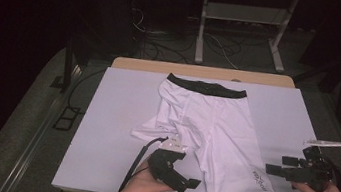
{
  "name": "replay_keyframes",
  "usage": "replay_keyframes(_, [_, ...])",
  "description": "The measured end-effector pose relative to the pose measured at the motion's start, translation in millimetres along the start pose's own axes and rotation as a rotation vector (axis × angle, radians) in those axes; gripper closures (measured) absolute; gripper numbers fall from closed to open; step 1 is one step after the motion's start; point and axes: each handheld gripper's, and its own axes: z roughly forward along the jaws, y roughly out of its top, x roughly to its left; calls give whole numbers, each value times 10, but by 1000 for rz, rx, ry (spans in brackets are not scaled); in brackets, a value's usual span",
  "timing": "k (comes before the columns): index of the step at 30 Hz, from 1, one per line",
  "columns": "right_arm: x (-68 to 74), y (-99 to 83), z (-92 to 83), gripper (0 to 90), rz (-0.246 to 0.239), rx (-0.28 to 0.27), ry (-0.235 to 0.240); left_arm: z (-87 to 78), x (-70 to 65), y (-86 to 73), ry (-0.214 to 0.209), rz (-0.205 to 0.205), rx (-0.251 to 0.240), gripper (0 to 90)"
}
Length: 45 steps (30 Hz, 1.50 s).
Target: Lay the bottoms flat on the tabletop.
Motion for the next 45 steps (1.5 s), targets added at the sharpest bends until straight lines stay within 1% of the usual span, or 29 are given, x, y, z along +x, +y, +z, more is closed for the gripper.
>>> replay_keyframes(1, [9, 26, -1, 0, -3, -8, 8, -24, 16, 13, 5, 4, -5, 0])
replay_keyframes(3, [36, 80, 2, 0, -10, -28, 7, -74, 44, 38, 21, 10, -13, 0])
replay_keyframes(10, [151, 255, 58, 0, -54, -51, 20, -269, 146, 123, 72, 42, -21, 0])
replay_keyframes(13, [219, 329, 102, 0, -74, -61, 24, -360, 192, 168, 88, 44, -37, 0])
replay_keyframes(16, [301, 406, 169, 0, -96, -60, 36, -458, 246, 204, 110, 55, -36, 0])
replay_keyframes(18, [359, 460, 217, 0, -109, -60, 47, -525, 288, 219, 128, 51, -43, 0])
replay_keyframes(22, [483, 563, 324, 0, -136, -57, 66, -662, 408, 222, 159, 30, -62, 0])
replay_keyframes(24, [546, 608, 380, 0, -151, -53, 79, -727, 472, 209, 173, 13, -74, 0])
replay_keyframes(32, [761, 736, 610, 0, -196, -25, 101, -926, 686, 109, 225, -40, -100, 0])
replay_keyframes(40, [920, 773, 845, 0, -218, 3, 128, -1063, 885, -10, 269, -101, -120, 0])
replay_keyframes(45, [1002, 769, 1011, 0, -226, 29, 141, -1104, 986, -87, 282, -131, -121, 0])
